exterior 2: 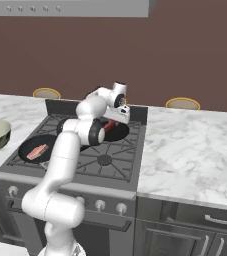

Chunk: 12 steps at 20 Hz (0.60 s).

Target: Place one of the steaks on the plate and the other in the bowl. Then place the bowl in the fridge.

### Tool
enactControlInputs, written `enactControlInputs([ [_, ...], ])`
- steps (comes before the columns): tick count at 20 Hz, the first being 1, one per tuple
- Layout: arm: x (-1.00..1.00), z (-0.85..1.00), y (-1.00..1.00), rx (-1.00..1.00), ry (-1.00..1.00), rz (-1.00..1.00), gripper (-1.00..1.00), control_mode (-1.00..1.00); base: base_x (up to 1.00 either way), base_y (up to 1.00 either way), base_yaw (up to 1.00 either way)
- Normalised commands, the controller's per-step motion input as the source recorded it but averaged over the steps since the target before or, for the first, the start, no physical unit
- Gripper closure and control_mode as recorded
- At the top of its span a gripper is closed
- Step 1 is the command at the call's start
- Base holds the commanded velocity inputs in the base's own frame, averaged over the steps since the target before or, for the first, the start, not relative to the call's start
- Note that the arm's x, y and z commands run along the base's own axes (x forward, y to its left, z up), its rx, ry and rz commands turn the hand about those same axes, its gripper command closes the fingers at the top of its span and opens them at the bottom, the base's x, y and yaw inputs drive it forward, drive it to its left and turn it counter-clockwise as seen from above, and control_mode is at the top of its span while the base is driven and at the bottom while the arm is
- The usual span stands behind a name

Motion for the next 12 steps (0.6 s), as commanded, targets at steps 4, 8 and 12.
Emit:
enactControlInputs([
  [4,0.09,0.72,-0.04,0.0,0.11,-0.04,1.0,-1.0,0.0,0.0,0.0],
  [8,0.02,0.81,-0.05,0.03,0.12,-0.1,1.0,-1.0,0.0,0.0,0.0],
  [12,-0.25,0.51,0.07,0.0,0.02,-0.13,1.0,-1.0,0.0,0.0,0.0],
])
